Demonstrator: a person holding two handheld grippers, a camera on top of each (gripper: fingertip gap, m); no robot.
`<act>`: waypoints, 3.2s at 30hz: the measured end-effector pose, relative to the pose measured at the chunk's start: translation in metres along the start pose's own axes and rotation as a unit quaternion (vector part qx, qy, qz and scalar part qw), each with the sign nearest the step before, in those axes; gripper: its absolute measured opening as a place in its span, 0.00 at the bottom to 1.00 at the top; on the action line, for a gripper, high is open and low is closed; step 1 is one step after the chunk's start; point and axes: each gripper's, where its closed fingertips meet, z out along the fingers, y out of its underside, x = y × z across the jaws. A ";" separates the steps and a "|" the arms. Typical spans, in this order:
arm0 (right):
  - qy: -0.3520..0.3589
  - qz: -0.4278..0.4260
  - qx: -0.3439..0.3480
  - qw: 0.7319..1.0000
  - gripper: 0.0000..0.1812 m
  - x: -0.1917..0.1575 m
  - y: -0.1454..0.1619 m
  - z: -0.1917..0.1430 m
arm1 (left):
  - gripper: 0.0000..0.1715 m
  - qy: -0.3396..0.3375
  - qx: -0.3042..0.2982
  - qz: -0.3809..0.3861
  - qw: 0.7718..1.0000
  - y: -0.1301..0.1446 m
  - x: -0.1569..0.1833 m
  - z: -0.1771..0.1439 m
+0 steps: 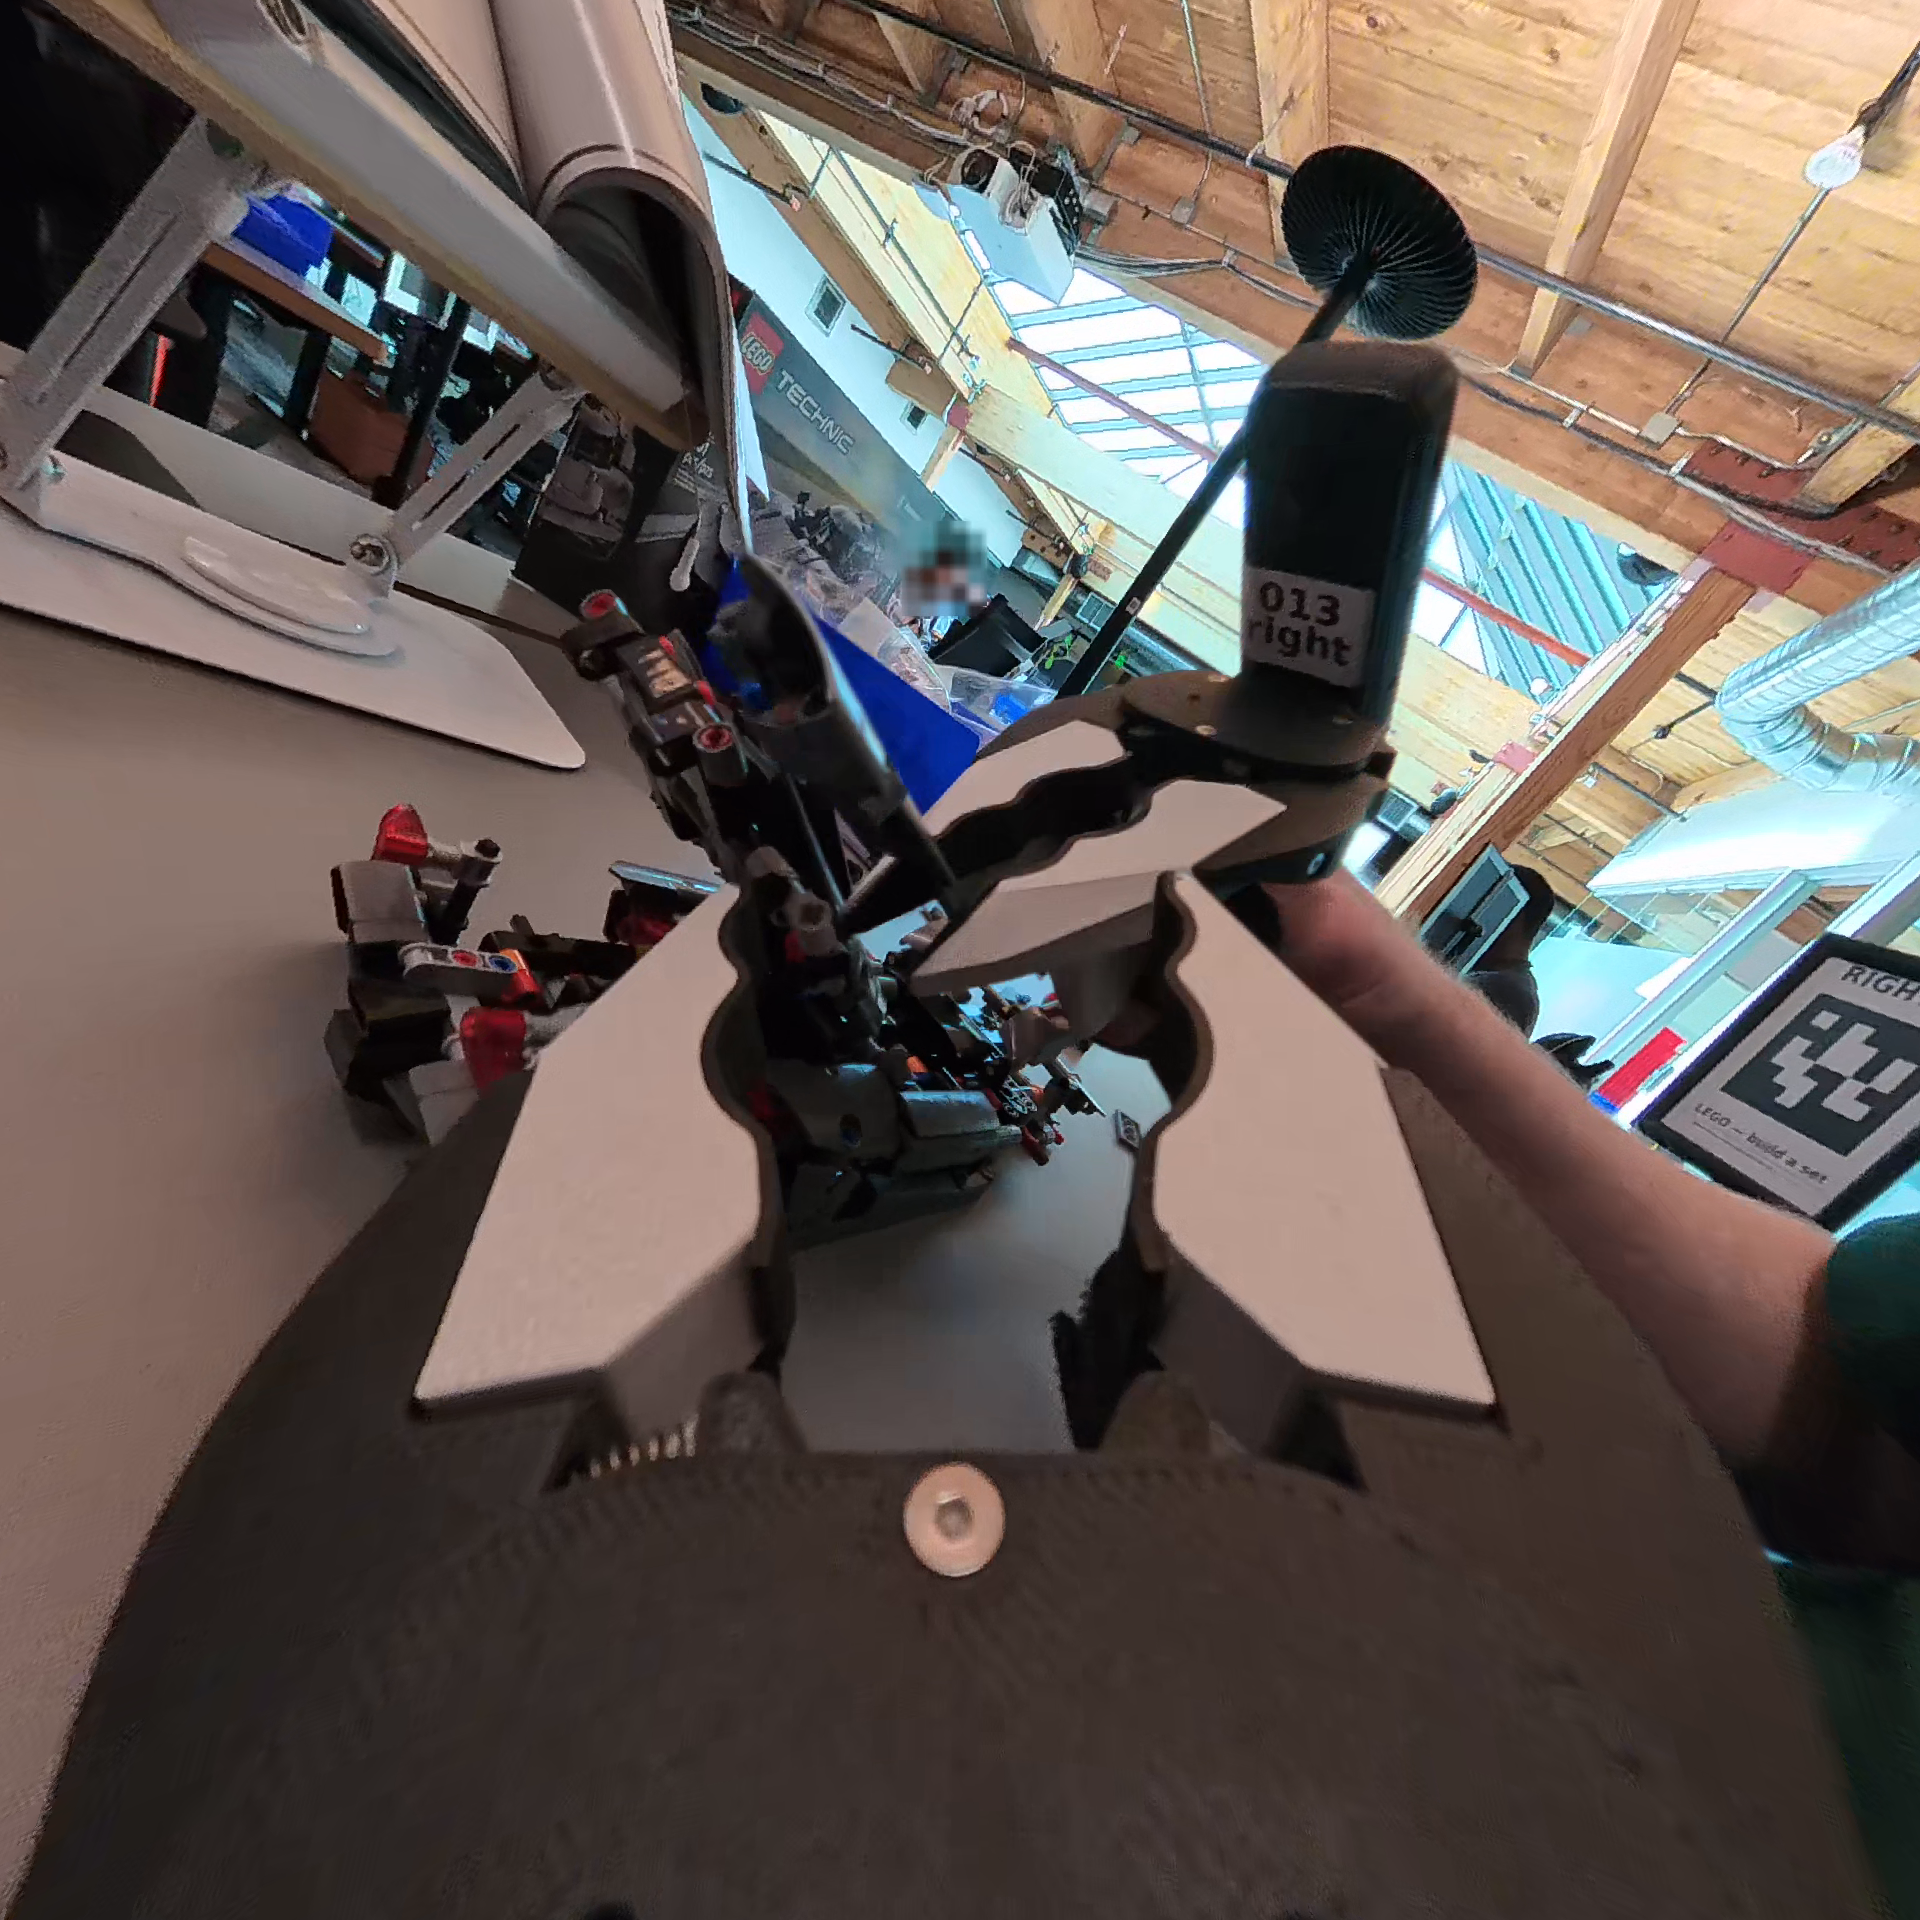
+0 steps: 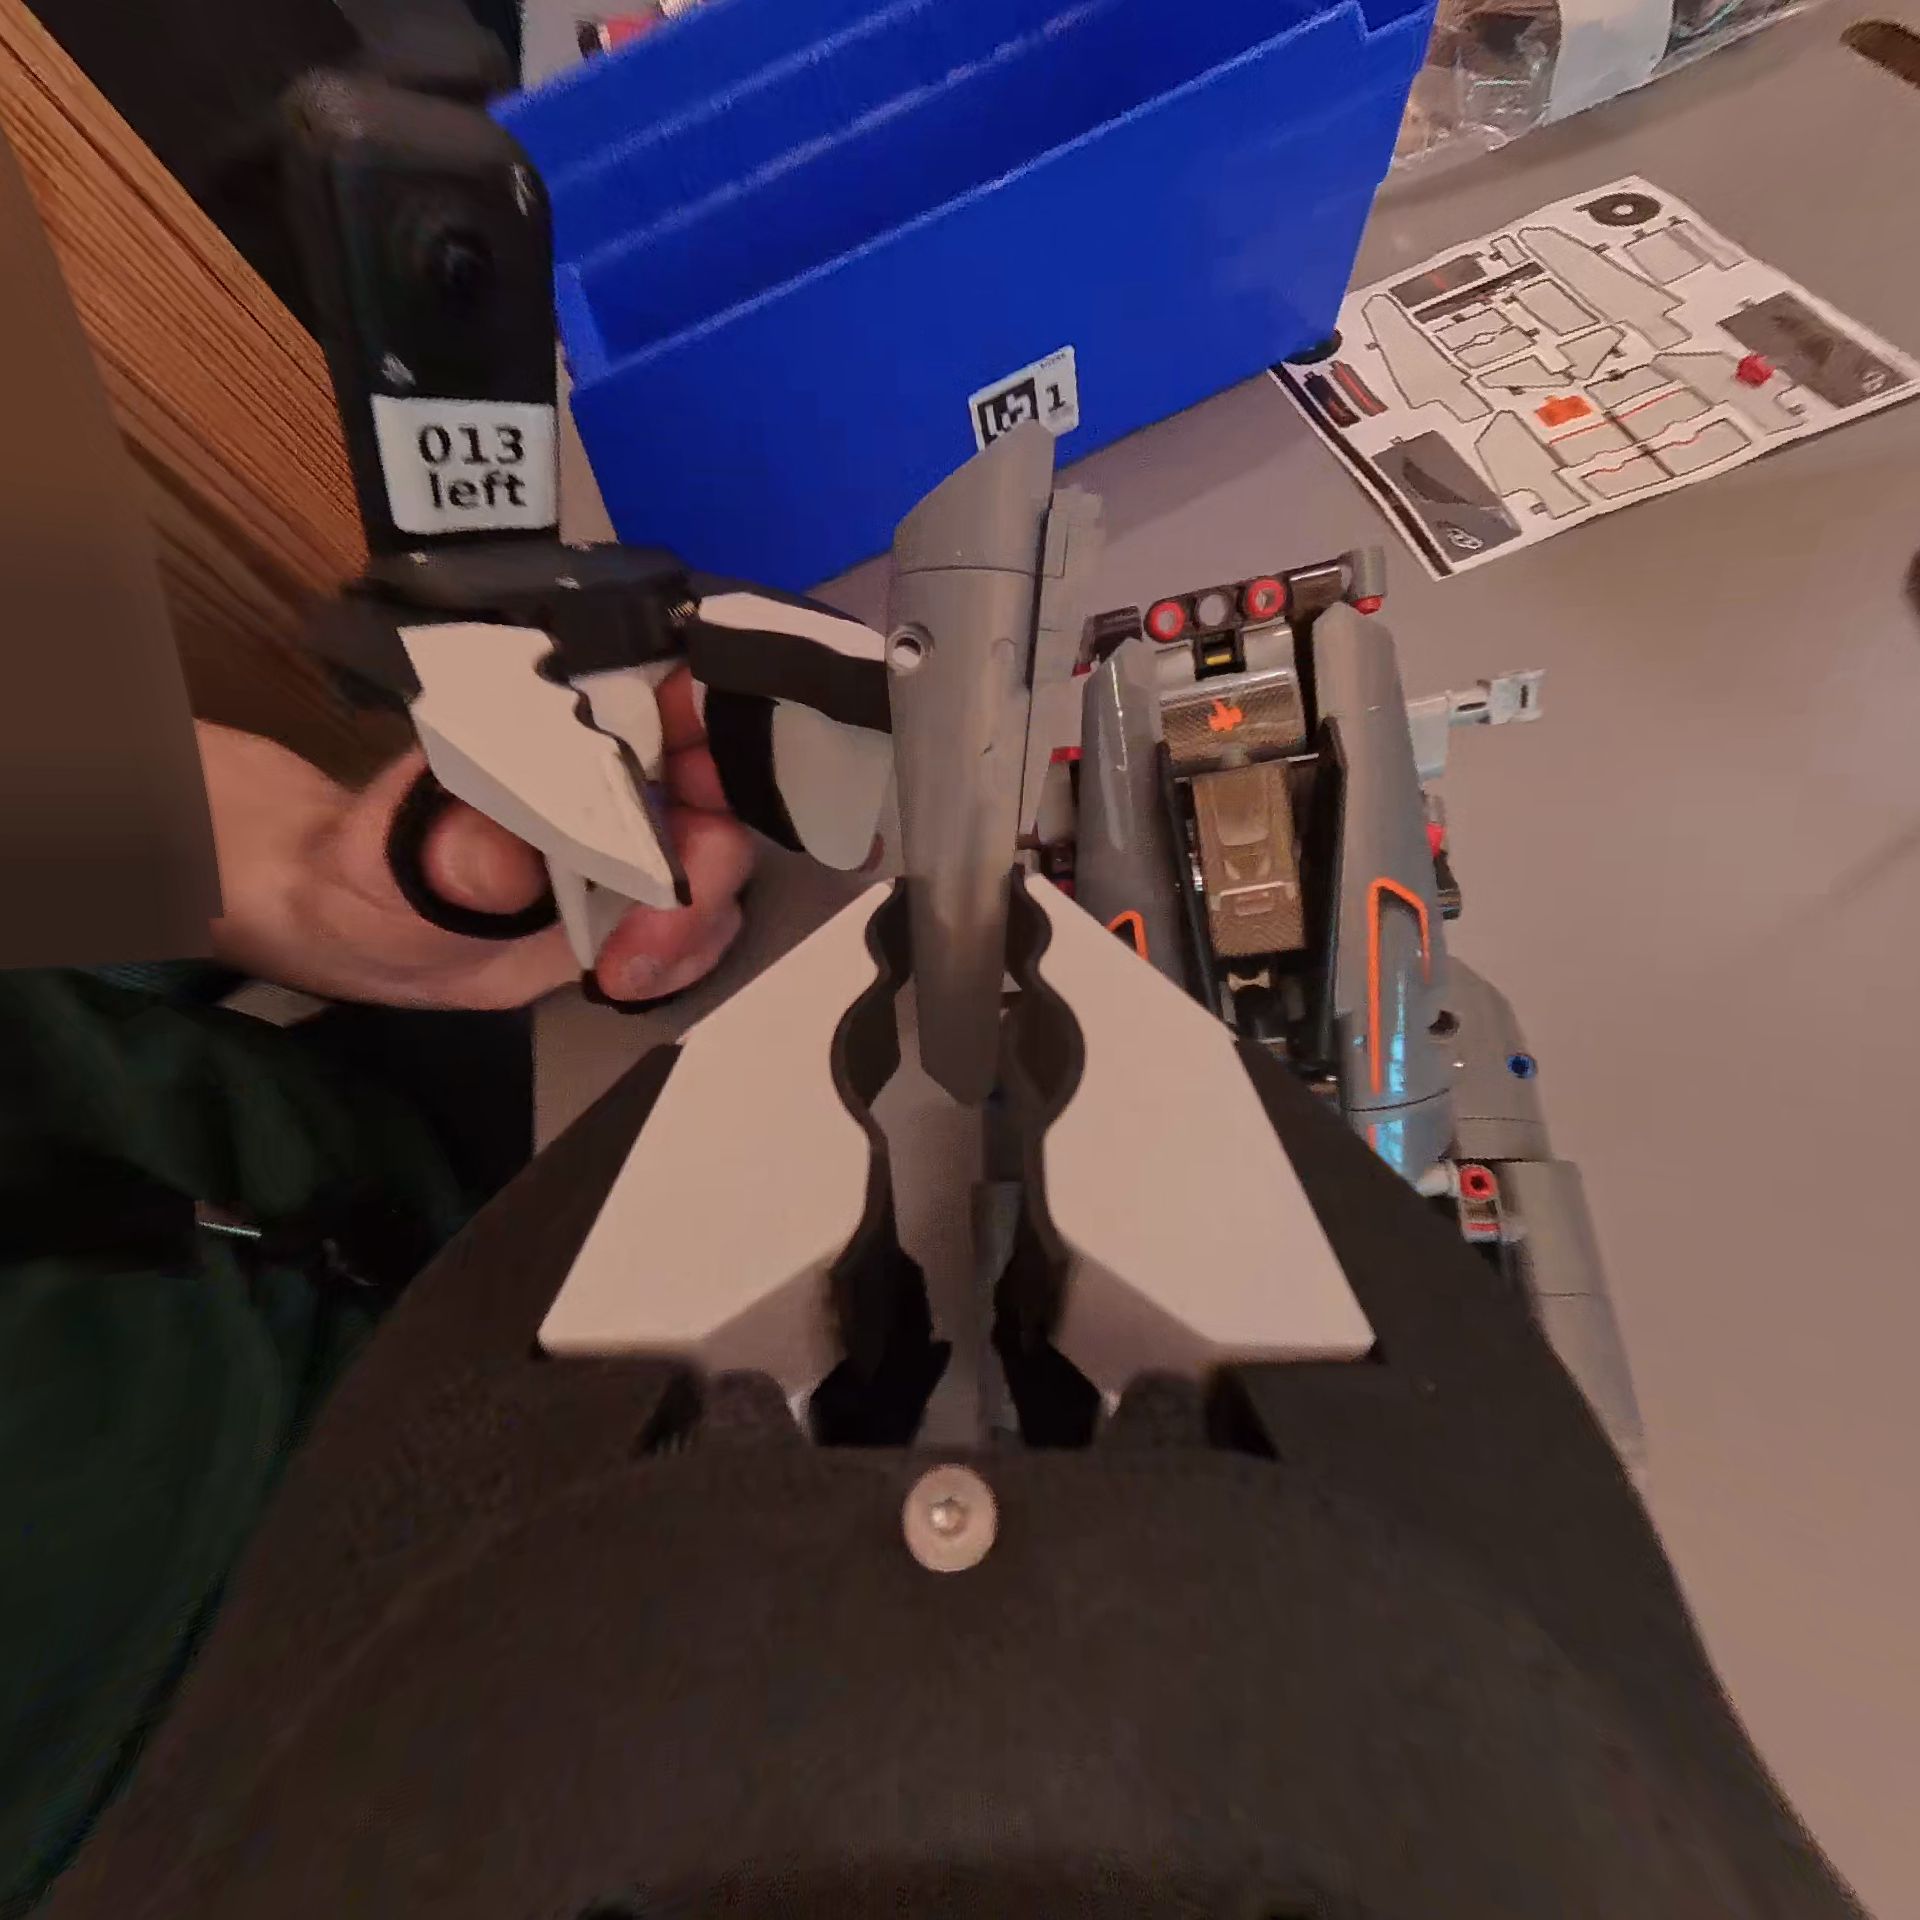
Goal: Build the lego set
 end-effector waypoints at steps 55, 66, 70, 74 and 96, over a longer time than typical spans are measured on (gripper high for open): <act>0.292 -0.134 -0.048 0.946 0.22 0.012 -0.042 0.007 | 0.04 -0.125 -0.001 0.036 0.992 0.003 -0.028 0.014; 0.240 -0.127 -0.014 0.962 0.17 0.011 -0.046 0.007 | 0.08 -0.137 -0.007 0.090 0.986 0.003 -0.025 0.014; 0.143 -0.065 0.042 0.987 0.16 0.010 -0.052 0.000 | 0.15 -0.123 0.007 0.075 0.990 -0.001 -0.023 0.012; 0.035 0.012 0.098 0.994 0.16 0.009 -0.058 -0.009 | 0.18 -0.112 0.011 0.060 0.992 -0.002 -0.023 0.013; -0.084 -0.084 0.090 0.989 0.16 -0.003 -0.047 -0.006 | 0.31 -0.033 -0.004 0.034 0.999 0.008 -0.003 0.021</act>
